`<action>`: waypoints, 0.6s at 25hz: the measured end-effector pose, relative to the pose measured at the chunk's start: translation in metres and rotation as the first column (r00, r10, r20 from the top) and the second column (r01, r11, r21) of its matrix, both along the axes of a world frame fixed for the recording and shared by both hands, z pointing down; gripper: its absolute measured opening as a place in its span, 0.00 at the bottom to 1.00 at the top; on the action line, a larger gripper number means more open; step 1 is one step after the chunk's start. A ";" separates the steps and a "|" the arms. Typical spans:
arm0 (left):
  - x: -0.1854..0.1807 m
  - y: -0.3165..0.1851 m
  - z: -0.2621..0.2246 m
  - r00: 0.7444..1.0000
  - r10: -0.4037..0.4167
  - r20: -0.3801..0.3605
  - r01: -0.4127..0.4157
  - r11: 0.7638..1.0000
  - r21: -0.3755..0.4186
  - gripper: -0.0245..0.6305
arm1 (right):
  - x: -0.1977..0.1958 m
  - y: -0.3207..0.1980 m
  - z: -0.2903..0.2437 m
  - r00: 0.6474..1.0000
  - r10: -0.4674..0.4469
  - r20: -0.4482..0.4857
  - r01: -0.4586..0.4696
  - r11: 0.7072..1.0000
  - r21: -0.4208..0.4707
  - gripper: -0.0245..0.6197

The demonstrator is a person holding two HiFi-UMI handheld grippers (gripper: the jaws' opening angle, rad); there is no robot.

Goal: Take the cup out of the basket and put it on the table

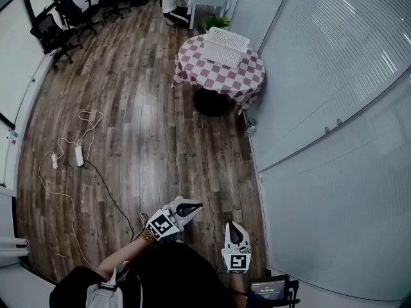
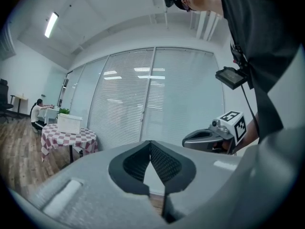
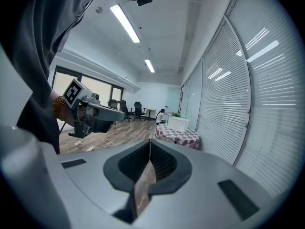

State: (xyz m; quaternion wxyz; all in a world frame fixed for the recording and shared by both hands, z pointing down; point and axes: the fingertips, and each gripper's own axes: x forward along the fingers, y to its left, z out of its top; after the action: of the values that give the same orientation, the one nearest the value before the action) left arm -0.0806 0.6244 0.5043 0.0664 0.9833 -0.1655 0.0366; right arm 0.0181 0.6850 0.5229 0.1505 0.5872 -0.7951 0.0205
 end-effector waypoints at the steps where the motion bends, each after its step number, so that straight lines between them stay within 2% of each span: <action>1: 0.002 -0.009 -0.002 1.000 -0.004 -0.005 0.004 1.000 0.000 0.04 | 0.002 -0.010 -0.003 1.000 -0.001 -0.002 0.001 1.000 0.001 0.05; 15: 0.015 -0.135 -0.005 1.000 0.019 0.012 -0.019 0.999 0.026 0.04 | 0.016 -0.140 -0.022 1.000 -0.009 -0.029 0.009 1.000 0.003 0.05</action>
State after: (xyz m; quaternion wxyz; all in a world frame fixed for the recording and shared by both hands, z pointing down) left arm -0.0652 0.4896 0.4991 0.0522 0.9854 -0.1570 0.0409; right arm 0.0342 0.5454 0.5012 0.1612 0.5841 -0.7954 0.0103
